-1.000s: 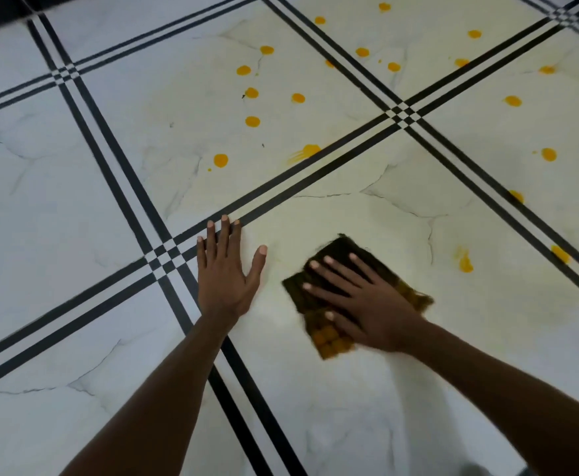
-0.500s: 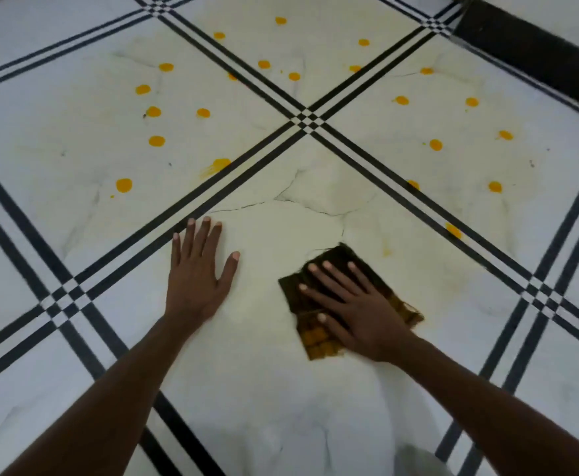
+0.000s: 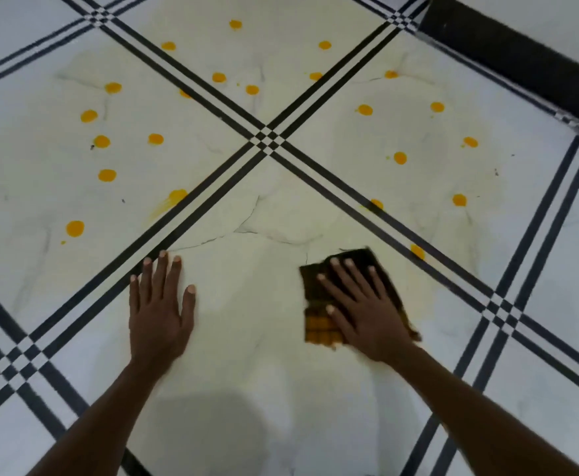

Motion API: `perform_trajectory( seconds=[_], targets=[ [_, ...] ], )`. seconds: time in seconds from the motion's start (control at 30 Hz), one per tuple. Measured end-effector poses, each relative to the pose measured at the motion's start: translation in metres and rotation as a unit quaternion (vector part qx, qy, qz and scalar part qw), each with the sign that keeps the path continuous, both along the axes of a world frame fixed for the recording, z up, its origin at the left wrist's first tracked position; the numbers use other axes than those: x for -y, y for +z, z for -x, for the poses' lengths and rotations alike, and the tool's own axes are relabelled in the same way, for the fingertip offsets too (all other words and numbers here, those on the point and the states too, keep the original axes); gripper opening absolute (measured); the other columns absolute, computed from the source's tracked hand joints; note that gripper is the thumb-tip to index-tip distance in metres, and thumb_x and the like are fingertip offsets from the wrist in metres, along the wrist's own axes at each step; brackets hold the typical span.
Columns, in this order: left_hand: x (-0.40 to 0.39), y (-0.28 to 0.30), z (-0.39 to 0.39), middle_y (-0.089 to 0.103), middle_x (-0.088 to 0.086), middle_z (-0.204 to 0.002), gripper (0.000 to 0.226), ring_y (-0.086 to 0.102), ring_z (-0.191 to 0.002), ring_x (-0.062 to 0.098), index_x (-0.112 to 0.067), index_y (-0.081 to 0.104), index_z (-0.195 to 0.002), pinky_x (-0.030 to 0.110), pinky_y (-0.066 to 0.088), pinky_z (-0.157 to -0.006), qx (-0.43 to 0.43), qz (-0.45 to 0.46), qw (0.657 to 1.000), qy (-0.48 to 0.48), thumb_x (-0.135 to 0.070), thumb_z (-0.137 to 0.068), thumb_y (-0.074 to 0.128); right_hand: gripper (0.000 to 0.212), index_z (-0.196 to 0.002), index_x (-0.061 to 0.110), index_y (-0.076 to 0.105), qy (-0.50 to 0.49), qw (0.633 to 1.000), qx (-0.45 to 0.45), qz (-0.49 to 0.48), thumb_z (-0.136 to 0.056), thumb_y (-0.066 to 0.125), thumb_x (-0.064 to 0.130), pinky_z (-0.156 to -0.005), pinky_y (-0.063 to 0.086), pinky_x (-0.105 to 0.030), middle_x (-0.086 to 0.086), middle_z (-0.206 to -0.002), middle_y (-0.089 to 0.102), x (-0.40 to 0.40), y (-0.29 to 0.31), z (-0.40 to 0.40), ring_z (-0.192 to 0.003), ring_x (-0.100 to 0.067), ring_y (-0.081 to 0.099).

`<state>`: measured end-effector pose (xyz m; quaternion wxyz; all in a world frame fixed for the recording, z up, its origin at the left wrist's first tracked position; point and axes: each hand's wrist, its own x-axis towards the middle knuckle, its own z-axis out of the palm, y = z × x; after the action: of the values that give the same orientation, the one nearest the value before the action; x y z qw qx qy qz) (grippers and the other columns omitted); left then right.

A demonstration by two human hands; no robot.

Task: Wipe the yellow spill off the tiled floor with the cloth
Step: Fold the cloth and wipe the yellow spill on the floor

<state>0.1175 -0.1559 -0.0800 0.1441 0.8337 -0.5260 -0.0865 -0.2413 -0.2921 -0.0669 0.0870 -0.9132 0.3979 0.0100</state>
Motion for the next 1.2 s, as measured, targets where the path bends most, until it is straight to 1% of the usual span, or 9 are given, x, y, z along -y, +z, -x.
perform_trajectory(
  seconds=[0.2,0.37,0.53,0.63,0.73,0.87,1.03,1.1,1.2],
  targets=[
    [0.004,-0.001,0.003,0.012,-0.001,-0.175,0.065,0.004,-0.162,0.020,-0.023,0.019,-0.165,0.051,0.010,-0.131,-0.002,0.015,1.000,0.015,-0.045,-0.105,0.032,0.064,-0.167,0.034,0.016,-0.242,0.970,0.006,0.022,-0.107,0.015,0.057,-0.127,0.008,-0.067,-0.009,-0.176,0.014,0.126,-0.011,-0.009,-0.163,-0.032,0.009],
    [0.002,-0.006,-0.001,0.016,-0.001,-0.174,0.064,0.006,-0.162,0.019,-0.023,0.023,-0.165,0.050,0.011,-0.131,0.000,0.029,0.999,0.014,-0.042,-0.105,0.035,0.063,-0.168,0.029,0.013,-0.051,0.998,0.004,0.040,-0.109,0.014,0.053,-0.127,0.010,-0.066,-0.009,-0.176,0.008,0.099,-0.013,-0.105,-0.164,-0.032,0.003],
    [0.001,-0.004,-0.002,0.014,0.000,-0.174,0.065,0.007,-0.162,0.021,-0.021,0.021,-0.165,0.053,0.013,-0.130,0.005,0.023,1.000,0.007,-0.042,-0.105,0.034,0.059,-0.167,0.033,0.014,0.108,0.994,-0.020,-0.011,-0.111,0.026,0.048,-0.131,0.007,-0.057,0.000,-0.177,0.003,0.041,0.002,-0.011,-0.164,-0.024,0.000],
    [0.000,-0.010,-0.002,0.015,0.000,-0.174,0.065,0.006,-0.162,0.021,-0.020,0.021,-0.165,0.051,0.010,-0.131,0.012,0.026,1.000,0.007,-0.043,-0.105,0.033,0.062,-0.166,0.036,0.016,-0.073,0.997,-0.002,0.012,-0.108,0.018,0.056,-0.127,0.014,-0.065,-0.002,-0.177,0.011,0.106,-0.005,0.014,-0.164,-0.027,0.009],
    [0.000,-0.012,-0.004,0.016,0.001,-0.174,0.065,0.007,-0.162,0.022,-0.020,0.022,-0.165,0.050,0.008,-0.131,0.018,0.032,0.999,-0.002,-0.043,-0.105,0.032,0.072,-0.167,0.031,0.016,-0.217,0.976,0.016,0.004,-0.102,0.008,0.061,-0.128,0.003,-0.066,-0.010,-0.176,0.013,0.170,-0.006,-0.054,-0.163,-0.034,0.008],
    [0.004,-0.013,-0.005,0.017,0.000,-0.174,0.064,0.007,-0.162,0.021,-0.020,0.024,-0.164,0.050,0.007,-0.131,-0.004,0.033,0.999,0.006,-0.043,-0.105,0.032,0.064,-0.168,0.031,0.009,0.006,1.000,0.017,0.011,-0.107,0.011,0.052,-0.129,0.001,-0.064,-0.008,-0.177,0.006,0.118,-0.009,-0.164,-0.164,-0.031,-0.001],
    [0.007,-0.007,-0.012,0.025,0.003,-0.171,0.061,0.016,-0.161,0.024,-0.017,0.031,-0.161,0.055,0.014,-0.129,-0.036,0.040,0.998,0.017,-0.044,-0.106,0.030,0.059,-0.167,0.037,0.010,0.249,0.968,0.009,-0.021,-0.112,0.029,0.049,-0.132,-0.002,-0.052,0.005,-0.177,-0.001,0.030,0.003,-0.097,-0.164,-0.019,-0.006],
    [0.007,-0.008,-0.014,0.023,0.002,-0.172,0.061,0.015,-0.161,0.025,-0.018,0.029,-0.163,0.054,0.014,-0.129,-0.001,0.041,0.999,0.015,-0.043,-0.106,0.031,0.059,-0.166,0.040,0.007,0.208,0.978,-0.007,-0.015,-0.111,0.026,0.050,-0.132,0.003,-0.056,0.004,-0.177,0.001,0.072,0.003,-0.075,-0.164,-0.020,-0.004],
    [0.009,-0.012,-0.013,0.020,0.001,-0.173,0.062,0.011,-0.162,0.024,-0.019,0.027,-0.163,0.051,0.012,-0.130,0.035,0.033,0.999,0.021,-0.041,-0.106,0.034,0.060,-0.166,0.039,0.010,-0.039,0.999,0.014,0.016,-0.108,0.016,0.053,-0.127,0.012,-0.067,-0.004,-0.176,0.012,0.144,-0.005,-0.109,-0.164,-0.028,0.006]
  ],
)
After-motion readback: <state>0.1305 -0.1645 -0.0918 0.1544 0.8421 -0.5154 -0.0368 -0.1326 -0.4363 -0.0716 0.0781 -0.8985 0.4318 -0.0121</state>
